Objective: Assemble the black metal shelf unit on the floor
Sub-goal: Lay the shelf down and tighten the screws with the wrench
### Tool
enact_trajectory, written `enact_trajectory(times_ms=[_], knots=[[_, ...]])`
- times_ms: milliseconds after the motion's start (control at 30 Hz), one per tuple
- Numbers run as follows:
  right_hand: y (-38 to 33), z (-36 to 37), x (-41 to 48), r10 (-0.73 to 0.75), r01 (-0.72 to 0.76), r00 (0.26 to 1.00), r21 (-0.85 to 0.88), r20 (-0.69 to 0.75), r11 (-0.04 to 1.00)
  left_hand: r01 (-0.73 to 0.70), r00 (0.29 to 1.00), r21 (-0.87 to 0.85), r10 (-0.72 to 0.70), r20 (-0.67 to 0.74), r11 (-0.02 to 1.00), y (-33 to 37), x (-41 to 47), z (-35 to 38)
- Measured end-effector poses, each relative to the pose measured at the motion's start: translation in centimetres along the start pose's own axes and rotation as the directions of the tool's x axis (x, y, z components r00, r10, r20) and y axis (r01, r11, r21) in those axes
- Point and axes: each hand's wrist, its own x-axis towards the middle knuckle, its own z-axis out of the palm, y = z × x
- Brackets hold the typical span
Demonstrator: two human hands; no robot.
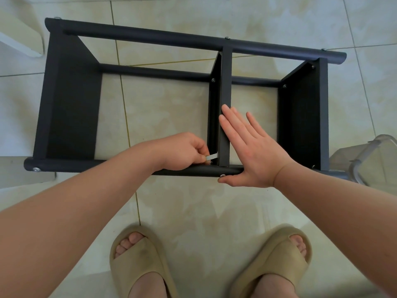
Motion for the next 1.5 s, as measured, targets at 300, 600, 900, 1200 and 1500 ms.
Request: enact_trajectory(times_ms=[300,600,900,1200,1500], knots=[[-0.1,-0.2,0.0,0.007,-0.008,1.000,0.016,0.018,1.000,-0.009,0.996,0.063,0.014,-0.093,0.998,-0.5,0.1,-0.5],[0.0,-0.2,0.0,-0.002,0.002,1.000,0.026,0.001,1.000,-0.102,0.969,0.009,0.102,-0.224,0.995,0.1,0.7,-0.4],[0.0,-0.3,0.0,0.002,-0.002,1.000,0.028,0.010,1.000,0.061,0.983,-0.557,-0.148,-0.112,0.828,1.0,1.5,0.7],[0.0,-0.3,0.0,0.002,-0.003,1.000,0.022,0.019,1.000,-0.006,0.955,-0.589,-0.169,-0.242,0.808,1.2,1.9,0.9],[0.0,-0.4,0.0,0.002,-0.003,1.000,0.024,0.030,1.000,0.034,0.963,-0.500,-0.162,-0.215,0.865,1.0,1.5,0.8]])
